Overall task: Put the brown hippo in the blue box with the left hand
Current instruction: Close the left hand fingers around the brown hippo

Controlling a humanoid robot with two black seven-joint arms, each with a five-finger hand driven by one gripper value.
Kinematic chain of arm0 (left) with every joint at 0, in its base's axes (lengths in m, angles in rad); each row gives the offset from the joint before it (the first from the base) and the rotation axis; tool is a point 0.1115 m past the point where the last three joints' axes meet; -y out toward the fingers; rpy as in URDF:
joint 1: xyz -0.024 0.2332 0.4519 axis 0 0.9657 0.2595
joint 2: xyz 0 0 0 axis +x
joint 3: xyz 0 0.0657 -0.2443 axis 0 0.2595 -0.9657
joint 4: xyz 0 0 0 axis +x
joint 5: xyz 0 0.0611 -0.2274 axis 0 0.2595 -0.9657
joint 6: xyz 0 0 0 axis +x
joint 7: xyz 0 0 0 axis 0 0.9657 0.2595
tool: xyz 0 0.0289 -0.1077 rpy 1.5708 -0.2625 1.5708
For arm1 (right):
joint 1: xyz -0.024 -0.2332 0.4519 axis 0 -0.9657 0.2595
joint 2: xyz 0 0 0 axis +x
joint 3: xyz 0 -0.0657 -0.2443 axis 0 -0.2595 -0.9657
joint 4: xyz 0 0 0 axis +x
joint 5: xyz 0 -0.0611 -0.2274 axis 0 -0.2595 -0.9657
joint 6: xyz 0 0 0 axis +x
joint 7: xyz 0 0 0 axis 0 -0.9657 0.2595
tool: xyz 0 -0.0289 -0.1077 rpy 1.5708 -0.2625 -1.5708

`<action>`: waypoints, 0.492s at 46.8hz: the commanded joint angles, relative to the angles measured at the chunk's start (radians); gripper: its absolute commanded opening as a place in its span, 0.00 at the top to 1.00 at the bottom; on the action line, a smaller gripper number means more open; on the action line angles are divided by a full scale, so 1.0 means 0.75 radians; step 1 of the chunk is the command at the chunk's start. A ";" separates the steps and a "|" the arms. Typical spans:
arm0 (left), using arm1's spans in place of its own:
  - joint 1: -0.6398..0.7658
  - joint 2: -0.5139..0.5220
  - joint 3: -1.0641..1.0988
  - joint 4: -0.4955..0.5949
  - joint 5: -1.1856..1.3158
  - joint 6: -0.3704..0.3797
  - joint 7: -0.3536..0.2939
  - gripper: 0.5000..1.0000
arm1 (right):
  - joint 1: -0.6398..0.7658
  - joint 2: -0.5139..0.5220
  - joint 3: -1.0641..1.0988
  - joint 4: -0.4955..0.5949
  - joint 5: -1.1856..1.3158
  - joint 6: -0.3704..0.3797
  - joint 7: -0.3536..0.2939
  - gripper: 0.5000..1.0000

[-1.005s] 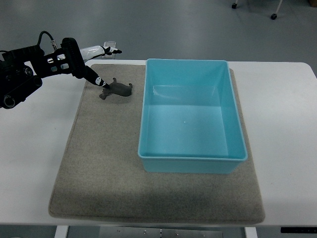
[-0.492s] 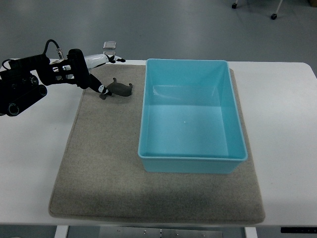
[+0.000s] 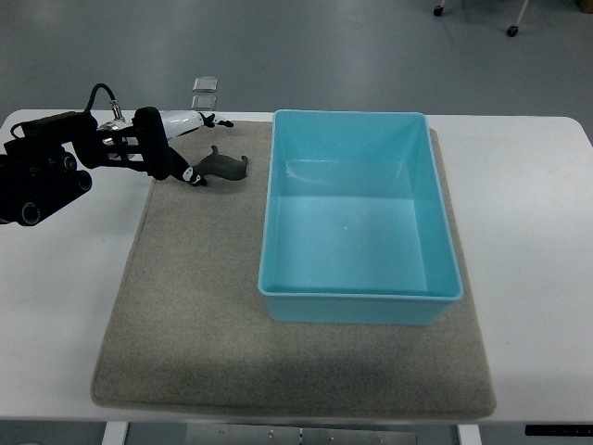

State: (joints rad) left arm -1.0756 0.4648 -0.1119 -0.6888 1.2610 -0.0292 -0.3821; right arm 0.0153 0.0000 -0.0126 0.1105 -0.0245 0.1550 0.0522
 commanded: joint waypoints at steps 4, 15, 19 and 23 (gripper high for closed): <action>0.002 -0.004 0.000 0.000 0.000 0.000 0.000 0.22 | 0.000 0.000 0.000 0.000 0.000 0.000 0.000 0.13; 0.002 -0.014 0.010 0.000 0.000 0.002 0.000 0.30 | 0.000 0.000 0.000 0.000 0.000 0.000 0.000 0.13; 0.002 -0.025 0.024 0.004 -0.002 0.008 0.000 0.32 | 0.000 0.000 0.000 -0.002 0.000 0.000 0.000 0.13; 0.002 -0.027 0.031 0.004 -0.002 0.008 0.000 0.34 | 0.000 0.000 0.000 0.000 0.000 0.000 0.000 0.13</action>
State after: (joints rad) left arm -1.0738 0.4456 -0.0938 -0.6860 1.2608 -0.0233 -0.3820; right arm 0.0155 0.0000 -0.0122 0.1102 -0.0246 0.1550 0.0521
